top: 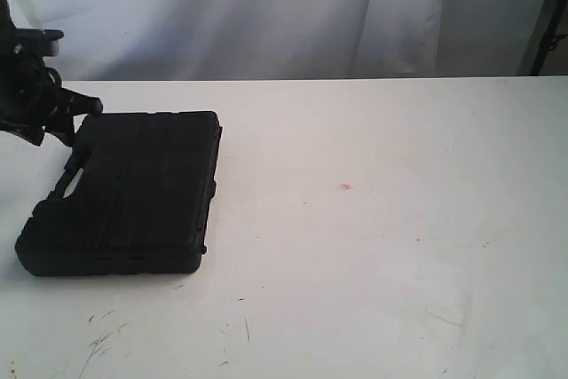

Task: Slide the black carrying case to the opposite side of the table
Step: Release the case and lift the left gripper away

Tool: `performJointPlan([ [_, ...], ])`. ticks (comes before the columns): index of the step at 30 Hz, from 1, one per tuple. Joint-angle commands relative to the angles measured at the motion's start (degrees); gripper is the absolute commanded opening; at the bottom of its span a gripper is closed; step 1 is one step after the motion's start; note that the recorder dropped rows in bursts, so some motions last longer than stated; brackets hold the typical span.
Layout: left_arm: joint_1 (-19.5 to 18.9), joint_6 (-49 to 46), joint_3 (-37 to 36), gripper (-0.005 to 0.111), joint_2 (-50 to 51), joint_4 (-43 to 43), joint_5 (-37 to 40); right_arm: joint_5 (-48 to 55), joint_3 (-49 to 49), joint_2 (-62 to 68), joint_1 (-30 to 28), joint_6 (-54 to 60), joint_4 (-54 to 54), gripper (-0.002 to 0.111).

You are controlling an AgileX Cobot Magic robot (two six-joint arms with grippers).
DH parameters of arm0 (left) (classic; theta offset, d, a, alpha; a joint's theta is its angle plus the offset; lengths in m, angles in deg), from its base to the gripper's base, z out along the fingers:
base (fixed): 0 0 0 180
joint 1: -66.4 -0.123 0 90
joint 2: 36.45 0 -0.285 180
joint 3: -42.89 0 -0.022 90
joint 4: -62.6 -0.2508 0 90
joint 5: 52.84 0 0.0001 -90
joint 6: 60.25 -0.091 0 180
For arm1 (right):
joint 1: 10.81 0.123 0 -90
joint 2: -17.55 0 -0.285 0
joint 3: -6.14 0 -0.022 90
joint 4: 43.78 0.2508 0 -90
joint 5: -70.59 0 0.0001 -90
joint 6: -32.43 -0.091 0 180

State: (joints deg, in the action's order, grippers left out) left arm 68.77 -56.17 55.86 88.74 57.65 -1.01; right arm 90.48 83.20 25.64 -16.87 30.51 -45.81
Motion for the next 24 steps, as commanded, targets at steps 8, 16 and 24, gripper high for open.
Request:
performJointPlan([
  [8, -0.1, 0.2, -5.1, 0.000, -15.2, 6.2, -2.0, -0.1, 0.2, -0.3, 0.1, -0.2, 0.1, 0.000],
  [16, -0.1, 0.6, -22.5, 0.000, -30.1, 10.5, -14.3, -0.1, 0.2, -0.3, 0.1, -0.2, 0.1, 0.000],
  [24, -0.1, 0.6, -34.3, 0.000, -40.1, 12.3, -17.5, -0.1, 0.2, -0.3, 0.1, -0.2, 0.1, 0.000],
])
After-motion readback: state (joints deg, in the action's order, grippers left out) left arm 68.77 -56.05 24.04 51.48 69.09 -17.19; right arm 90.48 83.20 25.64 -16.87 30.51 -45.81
